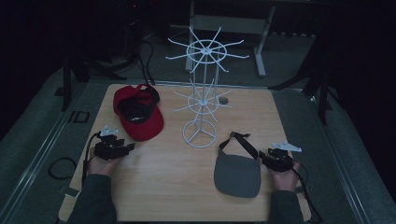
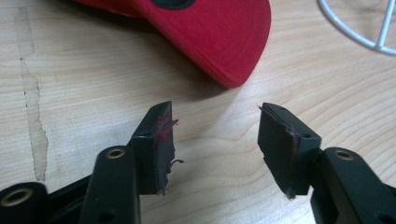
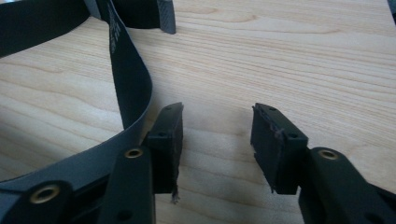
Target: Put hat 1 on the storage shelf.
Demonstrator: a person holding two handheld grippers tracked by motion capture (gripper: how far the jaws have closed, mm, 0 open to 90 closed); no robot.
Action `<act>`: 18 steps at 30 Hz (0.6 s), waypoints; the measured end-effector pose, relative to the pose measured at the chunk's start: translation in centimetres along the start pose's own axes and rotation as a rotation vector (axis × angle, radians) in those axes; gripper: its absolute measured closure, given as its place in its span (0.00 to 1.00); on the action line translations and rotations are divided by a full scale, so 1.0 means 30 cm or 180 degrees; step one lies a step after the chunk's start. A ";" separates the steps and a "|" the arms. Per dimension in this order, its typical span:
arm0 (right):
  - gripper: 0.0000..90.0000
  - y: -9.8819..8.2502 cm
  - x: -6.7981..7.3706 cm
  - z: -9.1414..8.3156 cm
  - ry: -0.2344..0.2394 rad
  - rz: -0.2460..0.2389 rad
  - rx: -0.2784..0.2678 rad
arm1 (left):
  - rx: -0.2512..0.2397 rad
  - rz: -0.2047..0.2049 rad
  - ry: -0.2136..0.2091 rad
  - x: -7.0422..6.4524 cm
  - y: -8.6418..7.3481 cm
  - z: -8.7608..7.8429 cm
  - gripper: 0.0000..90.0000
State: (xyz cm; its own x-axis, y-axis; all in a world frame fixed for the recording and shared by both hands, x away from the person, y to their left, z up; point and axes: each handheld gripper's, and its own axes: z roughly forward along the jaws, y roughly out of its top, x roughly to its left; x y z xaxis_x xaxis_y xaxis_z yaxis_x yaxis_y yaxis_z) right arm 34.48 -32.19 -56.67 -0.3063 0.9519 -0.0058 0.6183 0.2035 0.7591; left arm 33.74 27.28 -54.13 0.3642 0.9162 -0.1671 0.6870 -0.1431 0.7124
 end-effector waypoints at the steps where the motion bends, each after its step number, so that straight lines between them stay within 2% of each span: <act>1: 0.57 0.000 0.002 0.000 0.0013 -0.0007 0.0008 | 0.0002 -0.0014 -0.0004 0.003 0.003 0.001 0.49; 7: 0.56 0.000 0.002 0.001 0.0022 -0.0019 0.0010 | 0.0021 -0.0130 -0.0059 0.021 0.031 0.007 0.50; 13: 0.55 0.000 0.003 0.001 0.0025 -0.0025 0.0011 | -0.0006 -0.0155 0.0026 0.032 0.068 0.011 0.45; 15: 0.55 0.000 0.003 0.001 0.0026 -0.0026 0.0010 | -0.0005 -0.0218 -0.0042 0.040 0.079 0.020 0.44; 18: 0.55 0.000 0.003 0.001 0.0027 -0.0027 0.0011 | 0.0004 -0.0199 -0.0092 0.037 0.098 0.031 0.43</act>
State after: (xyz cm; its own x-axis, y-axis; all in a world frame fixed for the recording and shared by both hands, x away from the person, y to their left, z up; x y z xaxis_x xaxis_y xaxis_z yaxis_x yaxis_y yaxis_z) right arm 34.47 -32.10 -56.67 -0.3175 0.9482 -0.0066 0.6182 0.2123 0.7569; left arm 36.75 27.54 -52.85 0.3384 0.9123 -0.2308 0.7097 -0.0863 0.6992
